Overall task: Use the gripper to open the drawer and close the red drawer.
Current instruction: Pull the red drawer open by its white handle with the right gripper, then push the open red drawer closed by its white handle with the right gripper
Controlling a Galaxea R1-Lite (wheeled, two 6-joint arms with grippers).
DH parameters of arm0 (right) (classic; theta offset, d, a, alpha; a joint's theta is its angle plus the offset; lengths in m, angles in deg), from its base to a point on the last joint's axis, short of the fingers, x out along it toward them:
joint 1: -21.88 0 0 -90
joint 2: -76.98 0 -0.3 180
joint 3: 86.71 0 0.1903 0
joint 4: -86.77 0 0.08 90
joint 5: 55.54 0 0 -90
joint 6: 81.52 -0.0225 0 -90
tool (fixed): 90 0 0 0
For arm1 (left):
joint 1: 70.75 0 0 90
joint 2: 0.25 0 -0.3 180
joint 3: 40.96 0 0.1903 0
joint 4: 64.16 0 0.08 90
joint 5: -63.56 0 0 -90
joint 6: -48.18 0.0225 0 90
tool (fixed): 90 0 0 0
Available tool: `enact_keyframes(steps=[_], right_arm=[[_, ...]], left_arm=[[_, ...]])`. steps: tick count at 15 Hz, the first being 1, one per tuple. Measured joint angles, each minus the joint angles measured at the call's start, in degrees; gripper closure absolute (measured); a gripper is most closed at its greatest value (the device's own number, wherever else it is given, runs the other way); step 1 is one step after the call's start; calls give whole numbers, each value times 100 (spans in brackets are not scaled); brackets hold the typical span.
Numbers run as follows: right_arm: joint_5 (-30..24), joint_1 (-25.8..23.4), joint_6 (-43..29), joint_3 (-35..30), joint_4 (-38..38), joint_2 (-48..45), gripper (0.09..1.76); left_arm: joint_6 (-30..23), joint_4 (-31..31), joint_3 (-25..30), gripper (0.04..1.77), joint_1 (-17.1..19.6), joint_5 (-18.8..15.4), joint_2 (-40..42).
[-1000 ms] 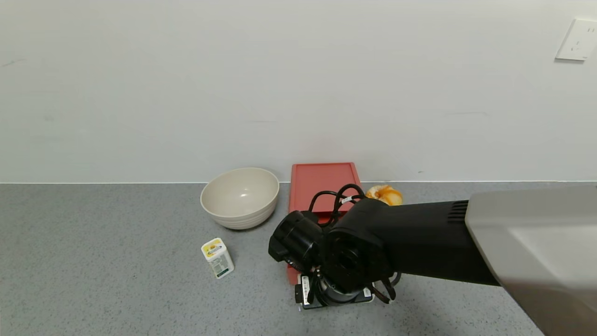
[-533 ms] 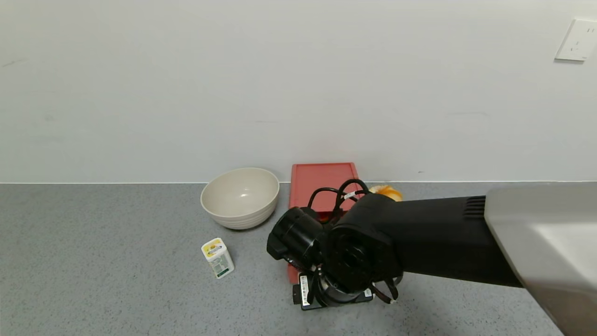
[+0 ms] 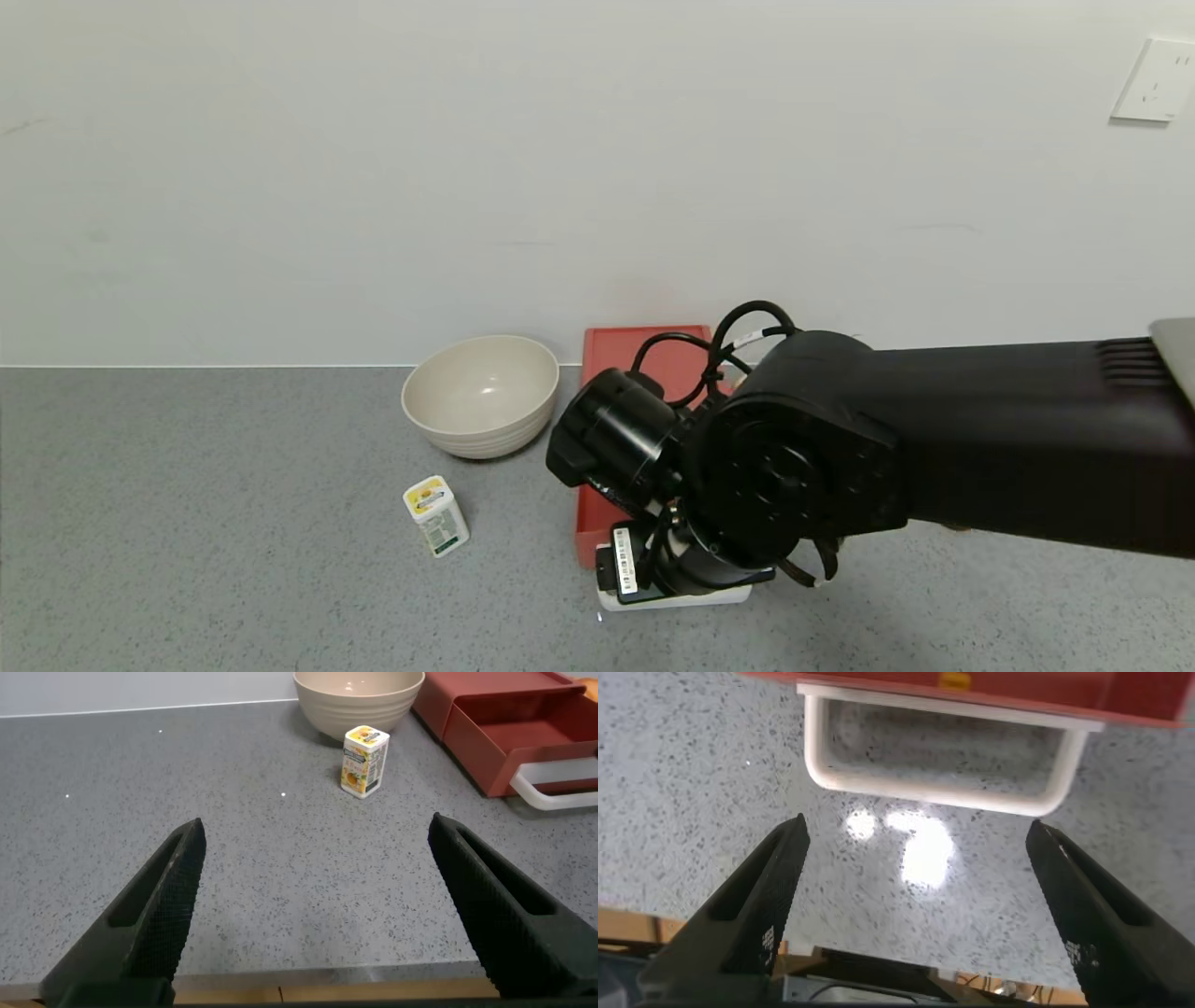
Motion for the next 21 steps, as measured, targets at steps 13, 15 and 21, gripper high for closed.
enact_keyframes(steps=[13, 15, 21], right_arm=[[-1351, -1436, 1985, -1987, 2116, -2220, 14], [-1770, -1790, 2271, -2343, 2392, -2533, 14], [-2904, -2905, 2870, -2994, 3106, -3106, 14]], left_arm=[[-11, -9, 0, 9, 0, 7, 0], [-11, -11, 0, 9, 0, 10, 0], [-13, -18, 0, 9, 0, 15, 0]])
